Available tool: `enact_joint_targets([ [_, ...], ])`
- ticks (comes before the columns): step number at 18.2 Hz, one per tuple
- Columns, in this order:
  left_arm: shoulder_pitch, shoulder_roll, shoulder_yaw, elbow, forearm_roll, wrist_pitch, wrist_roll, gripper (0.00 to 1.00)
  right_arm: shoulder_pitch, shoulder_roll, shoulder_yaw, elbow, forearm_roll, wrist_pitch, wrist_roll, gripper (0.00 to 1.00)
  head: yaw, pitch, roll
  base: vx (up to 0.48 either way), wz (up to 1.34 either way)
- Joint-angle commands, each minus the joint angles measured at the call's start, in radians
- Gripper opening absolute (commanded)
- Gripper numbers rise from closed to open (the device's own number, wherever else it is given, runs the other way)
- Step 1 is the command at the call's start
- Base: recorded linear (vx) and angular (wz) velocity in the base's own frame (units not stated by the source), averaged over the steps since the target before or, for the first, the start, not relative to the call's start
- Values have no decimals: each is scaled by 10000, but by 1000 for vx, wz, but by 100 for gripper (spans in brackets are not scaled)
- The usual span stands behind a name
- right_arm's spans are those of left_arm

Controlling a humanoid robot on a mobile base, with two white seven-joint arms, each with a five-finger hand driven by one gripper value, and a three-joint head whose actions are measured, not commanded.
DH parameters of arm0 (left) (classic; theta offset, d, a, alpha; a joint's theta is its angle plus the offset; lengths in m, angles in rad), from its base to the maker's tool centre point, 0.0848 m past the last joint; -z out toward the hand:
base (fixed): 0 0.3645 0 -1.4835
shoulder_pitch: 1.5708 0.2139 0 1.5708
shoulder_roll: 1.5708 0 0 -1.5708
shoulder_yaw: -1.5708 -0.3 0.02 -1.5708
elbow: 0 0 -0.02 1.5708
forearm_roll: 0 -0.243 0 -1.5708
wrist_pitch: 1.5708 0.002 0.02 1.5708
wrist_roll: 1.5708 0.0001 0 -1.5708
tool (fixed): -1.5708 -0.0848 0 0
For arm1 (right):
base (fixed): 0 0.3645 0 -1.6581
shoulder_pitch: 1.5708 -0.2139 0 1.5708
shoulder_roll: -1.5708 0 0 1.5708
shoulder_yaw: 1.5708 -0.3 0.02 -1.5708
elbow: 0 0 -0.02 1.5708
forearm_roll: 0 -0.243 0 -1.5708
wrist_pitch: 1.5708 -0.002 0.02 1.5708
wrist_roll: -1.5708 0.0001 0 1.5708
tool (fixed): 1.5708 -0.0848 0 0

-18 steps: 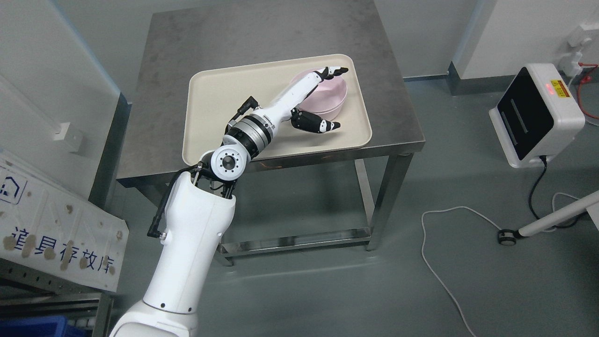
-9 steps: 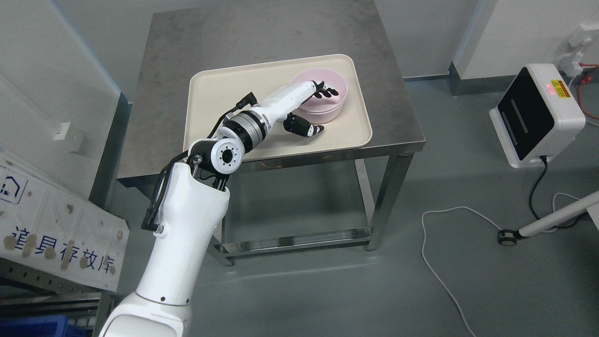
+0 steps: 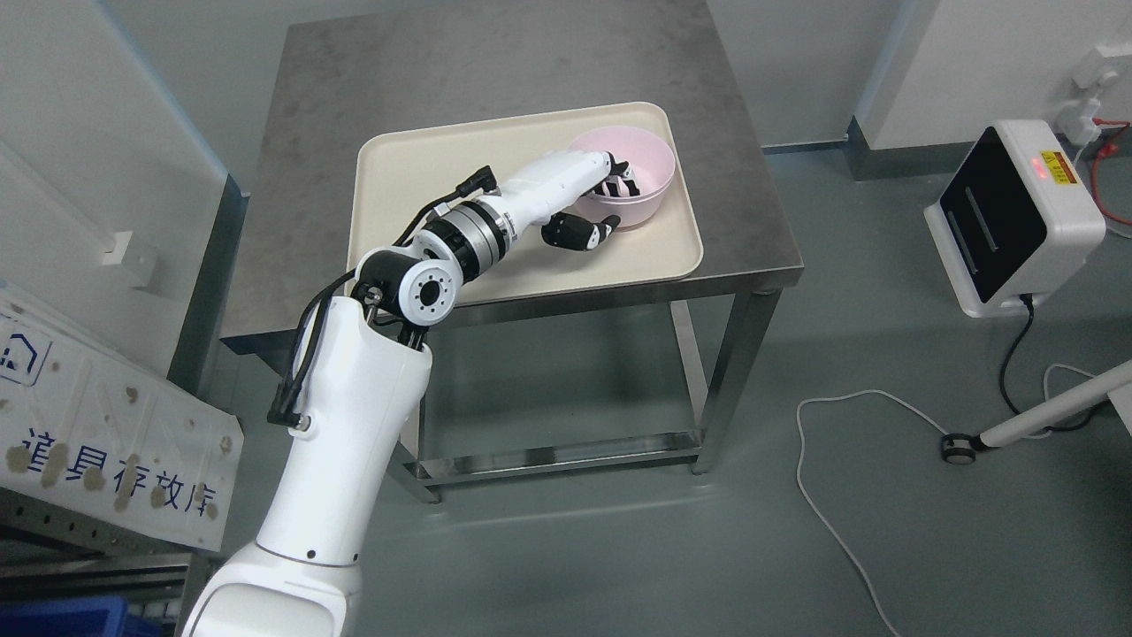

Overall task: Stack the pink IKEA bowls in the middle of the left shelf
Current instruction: 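Grasp the rim of the stacked pink bowls with the left hand, then lift the stacked bowls off the tray with the left hand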

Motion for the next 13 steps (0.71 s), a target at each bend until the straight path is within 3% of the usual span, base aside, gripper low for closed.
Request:
enact_joint_targets([
  [1, -183, -193, 1305, 141, 48, -373, -63, 0, 0, -175, -107, 1, 77, 7, 2, 100, 0, 0, 0, 0, 0],
  [4, -522, -193, 2365, -624, 659, -511, -353, 0, 0, -175, -107, 1, 77, 7, 2, 100, 0, 0, 0, 0, 0],
  [13, -537, -193, 3057, -2084, 1307, -512, -477, 1, 0, -175, -107, 1, 77, 7, 2, 100, 0, 0, 0, 0, 0],
])
